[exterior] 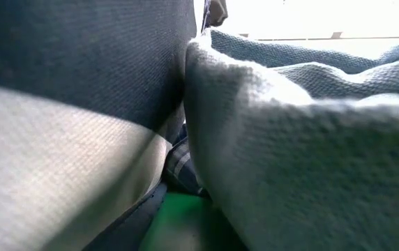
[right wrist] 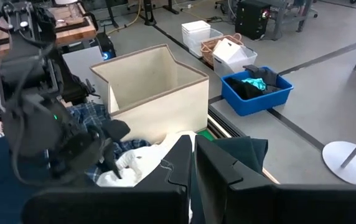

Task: Sort clothes
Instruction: Put the white dress into the white laundry organizer

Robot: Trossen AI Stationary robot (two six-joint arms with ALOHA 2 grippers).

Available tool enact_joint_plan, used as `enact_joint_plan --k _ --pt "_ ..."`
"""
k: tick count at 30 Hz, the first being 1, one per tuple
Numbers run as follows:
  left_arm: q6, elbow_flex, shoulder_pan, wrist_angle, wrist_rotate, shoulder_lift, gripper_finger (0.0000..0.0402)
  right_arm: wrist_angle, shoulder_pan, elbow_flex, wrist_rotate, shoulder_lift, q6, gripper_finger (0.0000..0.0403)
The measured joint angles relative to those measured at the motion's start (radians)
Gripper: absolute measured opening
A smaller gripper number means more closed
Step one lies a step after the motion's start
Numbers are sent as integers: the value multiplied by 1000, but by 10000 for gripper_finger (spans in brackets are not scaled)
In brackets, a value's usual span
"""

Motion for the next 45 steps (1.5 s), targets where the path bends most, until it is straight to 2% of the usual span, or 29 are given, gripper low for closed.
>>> enact_joint_plan --k 3,8,14,17,20,22,27,32,38,45 --pt "34 0 1 -6 -56 30 209 0 0 0 2 0 0 13" --pt "39 0 9 -18 -49 73 253 0 0 0 3 0 0 13" --pt "35 0 16 -14 8 120 256 0 0 0 4 0 2 13" --pt "31 0 16 -15 25 137 236 0 0 0 6 0 4 13" --pt "38 0 21 -13 92 134 197 0 0 0 7 0 4 13" --pt "38 0 22 -14 104 133 155 0 0 0 7 0 3 13" --pt "39 0 22 -16 120 120 20 0 0 0 7 0 2 13" --pt "68 36 24 -57 122 78 5 0 0 0 7 0 3 13" --pt "144 161 29 -123 122 13 2 1 0 0 8 0 2 13" --pt "362 344 51 -171 121 -13 1 34 0 0 60 1 -6 13"
